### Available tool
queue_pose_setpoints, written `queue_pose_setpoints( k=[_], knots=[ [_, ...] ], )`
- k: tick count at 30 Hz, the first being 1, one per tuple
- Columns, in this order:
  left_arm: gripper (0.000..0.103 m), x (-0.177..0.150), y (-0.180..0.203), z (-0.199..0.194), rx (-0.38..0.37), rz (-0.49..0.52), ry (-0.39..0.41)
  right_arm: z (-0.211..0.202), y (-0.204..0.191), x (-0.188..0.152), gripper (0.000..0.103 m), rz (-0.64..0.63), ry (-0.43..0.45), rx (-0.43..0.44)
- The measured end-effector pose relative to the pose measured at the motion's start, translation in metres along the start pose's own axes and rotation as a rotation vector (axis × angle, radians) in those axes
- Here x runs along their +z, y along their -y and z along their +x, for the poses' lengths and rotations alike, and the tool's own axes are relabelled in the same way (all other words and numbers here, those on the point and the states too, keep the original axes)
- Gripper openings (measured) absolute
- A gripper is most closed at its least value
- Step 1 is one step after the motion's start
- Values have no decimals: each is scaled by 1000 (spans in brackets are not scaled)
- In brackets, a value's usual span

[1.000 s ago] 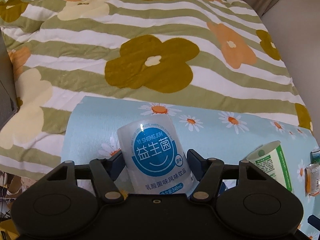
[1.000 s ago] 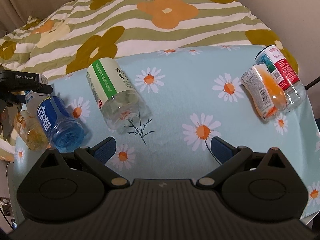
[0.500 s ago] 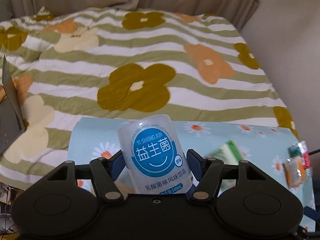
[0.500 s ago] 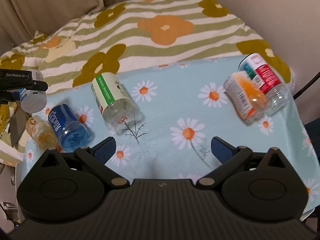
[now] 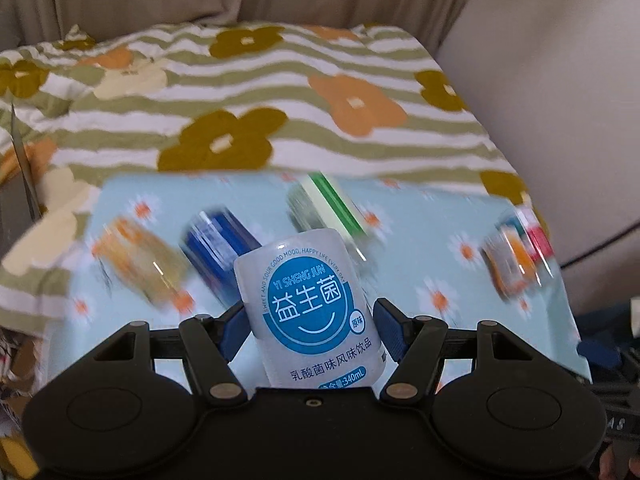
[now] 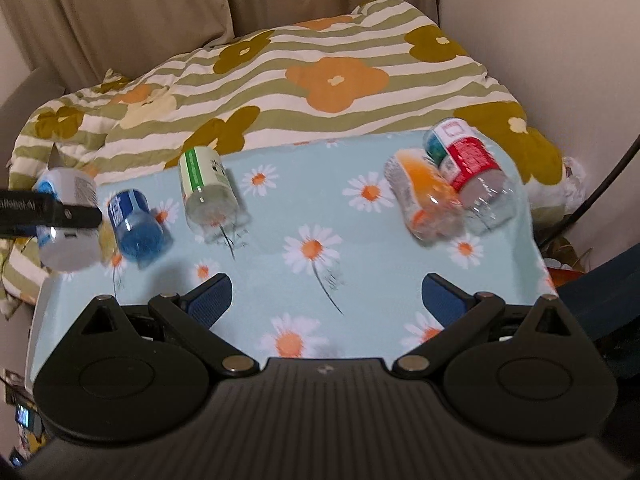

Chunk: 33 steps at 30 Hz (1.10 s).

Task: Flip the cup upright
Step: 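Lift the white cup with the left gripper and carry it over the table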

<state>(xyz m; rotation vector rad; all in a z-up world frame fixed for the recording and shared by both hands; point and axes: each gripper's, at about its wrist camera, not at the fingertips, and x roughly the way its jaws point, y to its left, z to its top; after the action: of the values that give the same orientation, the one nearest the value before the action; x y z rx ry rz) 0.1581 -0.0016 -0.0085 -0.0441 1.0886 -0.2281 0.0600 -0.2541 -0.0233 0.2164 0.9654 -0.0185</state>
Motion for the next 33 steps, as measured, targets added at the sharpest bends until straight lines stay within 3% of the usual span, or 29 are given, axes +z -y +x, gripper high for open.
queue_pose_setpoints(
  k=[7,13,18,25,29,33],
  knots=[
    [70,-50,49,34,-29,48,-100,-4,29,-30,103,-5,-28,13],
    [71,-77,76,72,-7,148,-157,6,49,-51,103,9,-72,11],
    [71,-86,82,98,3,186,-195,16,61,-61,103,19,-98,3],
    [73,-87,87,103,7,193,-193,21,67,-64,103,32,-105,12],
    [97,-87,88,101,19,196,-175,19,65,-63,103,29,-99,15],
    [98,-86,93,95,52,235,-153,13,65,-60,103,25,-84,17]
  ],
)
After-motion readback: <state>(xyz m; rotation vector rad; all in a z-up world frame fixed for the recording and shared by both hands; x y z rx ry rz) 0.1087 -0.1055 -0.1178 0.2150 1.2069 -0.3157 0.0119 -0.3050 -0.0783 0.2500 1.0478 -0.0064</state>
